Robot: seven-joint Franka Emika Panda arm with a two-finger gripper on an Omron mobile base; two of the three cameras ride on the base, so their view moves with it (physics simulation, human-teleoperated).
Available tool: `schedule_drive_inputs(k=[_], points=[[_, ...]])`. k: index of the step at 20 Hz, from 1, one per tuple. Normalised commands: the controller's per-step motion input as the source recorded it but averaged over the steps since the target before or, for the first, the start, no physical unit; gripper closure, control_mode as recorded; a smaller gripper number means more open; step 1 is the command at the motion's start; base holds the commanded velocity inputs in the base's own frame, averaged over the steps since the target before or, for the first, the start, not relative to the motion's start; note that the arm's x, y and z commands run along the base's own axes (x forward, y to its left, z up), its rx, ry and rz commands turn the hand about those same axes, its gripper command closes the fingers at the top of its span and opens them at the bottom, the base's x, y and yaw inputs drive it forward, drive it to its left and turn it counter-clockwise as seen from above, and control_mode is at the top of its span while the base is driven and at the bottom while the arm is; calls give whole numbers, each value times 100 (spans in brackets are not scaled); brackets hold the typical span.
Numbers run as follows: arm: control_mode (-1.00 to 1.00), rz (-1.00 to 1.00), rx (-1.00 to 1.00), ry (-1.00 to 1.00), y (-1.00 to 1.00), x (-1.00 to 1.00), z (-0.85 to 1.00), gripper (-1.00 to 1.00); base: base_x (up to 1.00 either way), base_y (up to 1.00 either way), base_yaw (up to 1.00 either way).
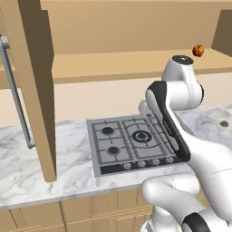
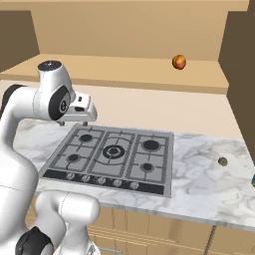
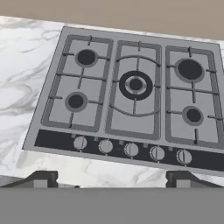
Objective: Pick the shaker and mayonnaise from the counter and place them in the cabinet.
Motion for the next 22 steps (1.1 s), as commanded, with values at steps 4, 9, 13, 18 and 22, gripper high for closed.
schedule_drive_inputs(k=[4,9,13,18,22], points=[[-100,0,1,-10,0,-46,0,-100,0,0,0],[-100,0,1,-4,0,-21,0,-100,0,0,0],[-100,0,0,0,0,-7,0,-100,0,0,0],[100,0,0,0,0,0,0,-100,-53,-5,0],[100,0,0,0,0,0,0,-100,-68,-11,0]])
